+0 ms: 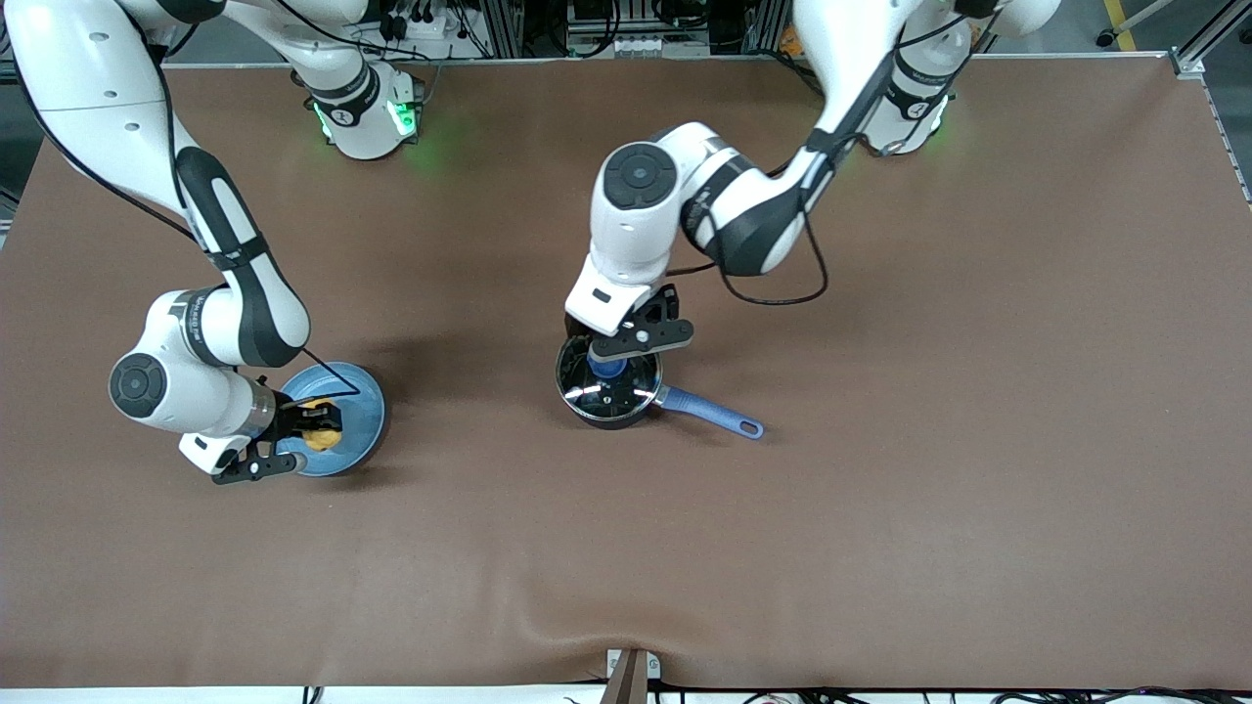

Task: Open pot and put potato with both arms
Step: 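Grasp the potato with the right gripper while the left gripper grasps the lid knob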

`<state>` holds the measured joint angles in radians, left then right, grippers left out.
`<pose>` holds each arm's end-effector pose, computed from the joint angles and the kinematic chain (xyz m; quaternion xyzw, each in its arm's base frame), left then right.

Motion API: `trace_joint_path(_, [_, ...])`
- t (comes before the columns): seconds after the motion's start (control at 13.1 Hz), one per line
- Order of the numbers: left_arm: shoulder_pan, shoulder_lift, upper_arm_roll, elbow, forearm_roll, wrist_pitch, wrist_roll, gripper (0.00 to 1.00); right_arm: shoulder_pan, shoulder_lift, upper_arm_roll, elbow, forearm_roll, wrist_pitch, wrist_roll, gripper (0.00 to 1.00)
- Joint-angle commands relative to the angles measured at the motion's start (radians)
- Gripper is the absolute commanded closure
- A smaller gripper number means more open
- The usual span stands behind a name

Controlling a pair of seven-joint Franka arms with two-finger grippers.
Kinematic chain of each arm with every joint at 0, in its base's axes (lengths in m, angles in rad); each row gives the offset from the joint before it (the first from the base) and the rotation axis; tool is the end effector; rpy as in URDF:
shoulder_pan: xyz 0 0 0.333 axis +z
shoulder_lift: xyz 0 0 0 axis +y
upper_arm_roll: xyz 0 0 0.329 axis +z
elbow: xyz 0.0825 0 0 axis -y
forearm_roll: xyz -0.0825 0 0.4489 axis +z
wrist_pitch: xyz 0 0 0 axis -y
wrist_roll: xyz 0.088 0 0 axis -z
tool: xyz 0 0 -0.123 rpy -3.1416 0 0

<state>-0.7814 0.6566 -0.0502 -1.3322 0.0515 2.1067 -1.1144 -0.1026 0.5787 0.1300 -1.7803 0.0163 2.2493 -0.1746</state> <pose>0.5553 -0.5922 0.3251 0.9890 0.1350 0.0399 0.0446 0.6986 0.0164 0.1744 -0.9940 -0.0866 0.0494 0.0458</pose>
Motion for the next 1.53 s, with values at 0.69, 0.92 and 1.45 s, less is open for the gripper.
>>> trace_joint_path(0.69, [-0.097,0.136,0.098,0.061,0.024,0.13,-0.306,0.1,0.043,-0.088,0.237,0.048,-0.002,-0.094,0.415,1.0])
trace_joint_path(0.92, [-0.099,0.136,0.098,0.057,0.024,0.128,-0.308,0.17,0.086,-0.092,0.267,0.071,-0.007,-0.096,0.565,1.0])
trace_joint_path(1.45, [-0.099,0.137,0.096,0.054,0.03,0.122,-0.295,1.0,0.207,-0.082,0.267,0.157,-0.012,-0.105,0.785,1.0])
